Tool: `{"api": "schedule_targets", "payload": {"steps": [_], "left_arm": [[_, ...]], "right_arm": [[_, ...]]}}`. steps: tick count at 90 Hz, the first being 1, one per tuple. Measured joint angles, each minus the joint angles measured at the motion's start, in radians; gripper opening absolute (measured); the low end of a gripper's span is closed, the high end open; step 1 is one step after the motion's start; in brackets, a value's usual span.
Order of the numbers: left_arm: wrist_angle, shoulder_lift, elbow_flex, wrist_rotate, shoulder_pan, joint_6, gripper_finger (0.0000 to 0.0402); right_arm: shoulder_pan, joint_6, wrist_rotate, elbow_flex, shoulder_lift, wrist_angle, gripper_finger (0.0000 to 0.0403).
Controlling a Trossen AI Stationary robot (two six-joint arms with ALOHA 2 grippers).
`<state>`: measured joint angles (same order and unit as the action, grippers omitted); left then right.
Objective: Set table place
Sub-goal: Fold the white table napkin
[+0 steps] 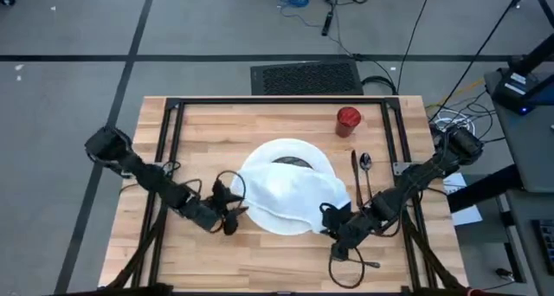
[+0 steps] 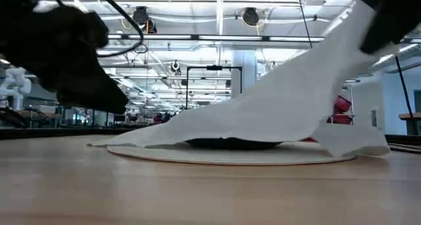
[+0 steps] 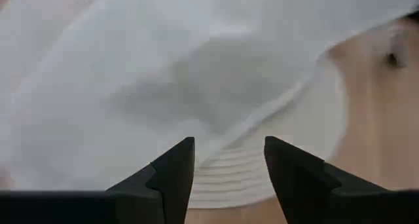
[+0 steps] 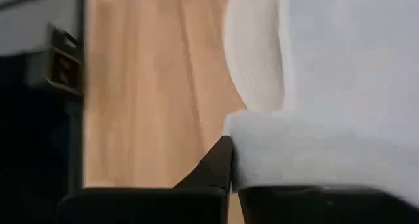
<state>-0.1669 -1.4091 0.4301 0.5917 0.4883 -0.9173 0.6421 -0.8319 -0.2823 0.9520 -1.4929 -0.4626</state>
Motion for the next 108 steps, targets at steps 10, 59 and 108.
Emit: {"api": "schedule_targets", "payload": {"steps": [10,59,108], "left_arm": [[0.163,0.051,0.0,-0.155,-0.141,-0.075,0.0171],[0.399,0.229,-0.017,-0.548,-0.541,0.139,0.0172],[0.092,0.109,-0.1,-0.737,-0.63,0.091,0.0192]], "right_arm": [[0.001,-0.021,-0.008,0.0,0.0,-0.026,0.0],[0.001,0.006,-0.056,0.0,0.0,-0.015,0.0],[0.001,0.058,-0.079,0.0,0.0,0.029,0.0]]}}
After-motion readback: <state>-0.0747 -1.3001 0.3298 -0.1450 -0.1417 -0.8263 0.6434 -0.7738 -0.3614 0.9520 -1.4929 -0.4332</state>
